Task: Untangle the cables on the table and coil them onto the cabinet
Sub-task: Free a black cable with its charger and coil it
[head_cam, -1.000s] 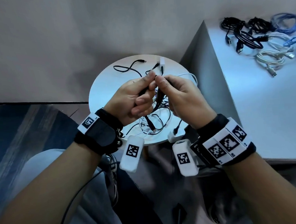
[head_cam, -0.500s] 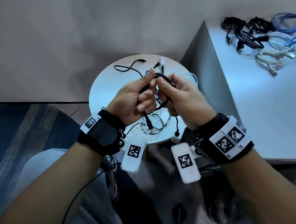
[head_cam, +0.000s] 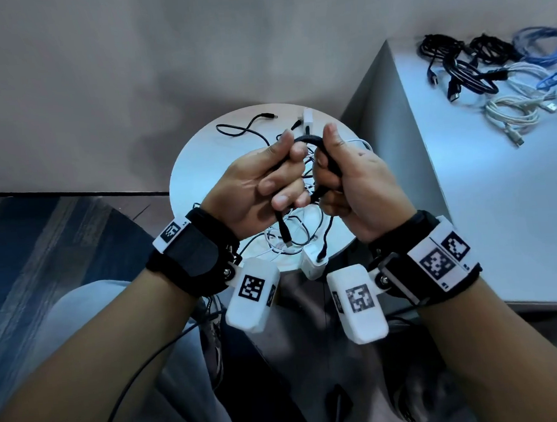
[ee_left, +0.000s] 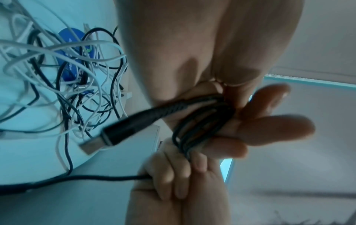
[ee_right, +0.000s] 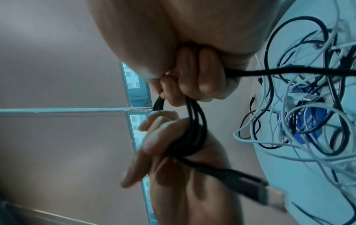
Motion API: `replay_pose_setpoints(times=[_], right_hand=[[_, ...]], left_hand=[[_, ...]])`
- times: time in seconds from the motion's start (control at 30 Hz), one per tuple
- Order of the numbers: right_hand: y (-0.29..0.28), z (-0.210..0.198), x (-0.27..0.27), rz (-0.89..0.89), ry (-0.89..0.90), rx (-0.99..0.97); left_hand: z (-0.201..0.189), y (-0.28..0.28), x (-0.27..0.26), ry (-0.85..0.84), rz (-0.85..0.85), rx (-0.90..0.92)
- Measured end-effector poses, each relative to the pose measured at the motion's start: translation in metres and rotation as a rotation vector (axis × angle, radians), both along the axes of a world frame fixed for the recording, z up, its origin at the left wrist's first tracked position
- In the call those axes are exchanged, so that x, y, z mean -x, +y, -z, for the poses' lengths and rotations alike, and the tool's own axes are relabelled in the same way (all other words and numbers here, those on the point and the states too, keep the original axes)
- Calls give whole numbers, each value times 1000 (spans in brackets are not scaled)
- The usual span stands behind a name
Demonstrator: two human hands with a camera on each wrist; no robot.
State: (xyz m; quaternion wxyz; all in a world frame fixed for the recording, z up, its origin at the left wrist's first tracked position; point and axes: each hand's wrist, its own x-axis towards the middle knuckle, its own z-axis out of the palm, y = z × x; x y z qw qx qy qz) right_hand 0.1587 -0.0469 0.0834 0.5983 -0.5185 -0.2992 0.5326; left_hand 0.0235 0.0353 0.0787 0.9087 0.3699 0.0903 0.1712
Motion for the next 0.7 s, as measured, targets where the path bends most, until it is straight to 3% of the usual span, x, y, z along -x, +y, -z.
replay_pose_setpoints(times=[0.07,0.17,0.33,0.43,0.57,0.7], right_hand=[[3,7,0,53,-71,-40],[6,22,1,52,-355,-77],[0,35,12,-253,-857,38],[-4,33,20,-412,-861,46],[-2,27,17,-447,-901,32],[-4,26,15,-376,-928,40]], left_hand=[[0,0,-1,-63,-50,70],[-3,9,1,-155,-163,110],[-4,26,7,-86,-507,-16],[-2,20,5,126,-602,-323],[8,4,2,402,-540,-1002],[11,5,1,497,-542,-1105]])
